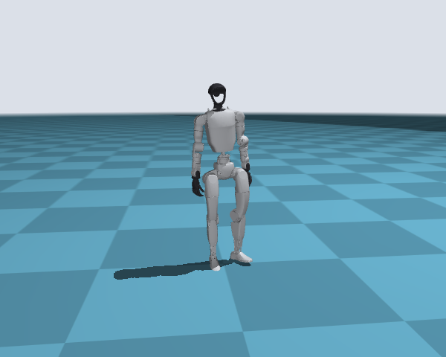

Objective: In place motions

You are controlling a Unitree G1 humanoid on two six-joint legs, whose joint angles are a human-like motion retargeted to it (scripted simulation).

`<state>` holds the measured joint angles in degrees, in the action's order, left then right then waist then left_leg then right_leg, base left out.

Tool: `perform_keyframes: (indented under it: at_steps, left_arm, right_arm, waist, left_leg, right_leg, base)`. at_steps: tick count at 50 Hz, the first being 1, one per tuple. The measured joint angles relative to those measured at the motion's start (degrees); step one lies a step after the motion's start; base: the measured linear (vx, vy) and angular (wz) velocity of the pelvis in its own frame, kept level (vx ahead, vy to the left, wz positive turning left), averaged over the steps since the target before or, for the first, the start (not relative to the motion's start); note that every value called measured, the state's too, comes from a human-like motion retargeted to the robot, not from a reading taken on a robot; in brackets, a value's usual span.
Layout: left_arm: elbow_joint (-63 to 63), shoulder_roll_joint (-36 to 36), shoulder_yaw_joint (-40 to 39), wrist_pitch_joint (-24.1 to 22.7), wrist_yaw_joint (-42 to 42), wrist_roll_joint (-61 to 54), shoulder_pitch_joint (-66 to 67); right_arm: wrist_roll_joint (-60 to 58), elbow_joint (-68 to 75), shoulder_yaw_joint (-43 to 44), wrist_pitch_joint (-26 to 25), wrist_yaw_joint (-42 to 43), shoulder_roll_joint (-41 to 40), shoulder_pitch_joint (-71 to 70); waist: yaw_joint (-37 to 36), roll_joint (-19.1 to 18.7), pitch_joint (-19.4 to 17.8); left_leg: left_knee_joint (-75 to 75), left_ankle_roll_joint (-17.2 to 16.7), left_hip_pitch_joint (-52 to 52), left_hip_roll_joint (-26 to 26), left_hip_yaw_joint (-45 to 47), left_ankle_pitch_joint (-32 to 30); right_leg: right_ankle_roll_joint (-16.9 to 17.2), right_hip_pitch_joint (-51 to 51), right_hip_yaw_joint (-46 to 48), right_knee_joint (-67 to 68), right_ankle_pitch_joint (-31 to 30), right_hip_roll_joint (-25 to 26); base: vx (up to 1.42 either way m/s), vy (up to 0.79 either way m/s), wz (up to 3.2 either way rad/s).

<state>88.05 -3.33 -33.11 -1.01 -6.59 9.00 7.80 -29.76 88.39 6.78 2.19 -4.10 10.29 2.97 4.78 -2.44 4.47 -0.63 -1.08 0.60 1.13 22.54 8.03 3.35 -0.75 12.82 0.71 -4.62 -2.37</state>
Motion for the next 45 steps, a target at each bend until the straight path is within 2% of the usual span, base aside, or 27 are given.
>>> perform_keyframes:
  at_steps: [45]
  left_arm:
    - [0.55,-0.01,-0.08,0.15,-0.74,0.24,-0.15]
  right_arm:
    - [-0.36,0.48,0.18,-0.18,0.14,0.16,0.08]
  waist:
    - [0.42,-0.45,-0.17]
  left_leg:
    - [0.23,0.22,-0.27,-0.24,0.53,0.05]
  right_leg:
    - [-0.51,0.75,-0.72,0.09,-0.46,-0.12]
  base:
    - [0.00,0.00,0.00]
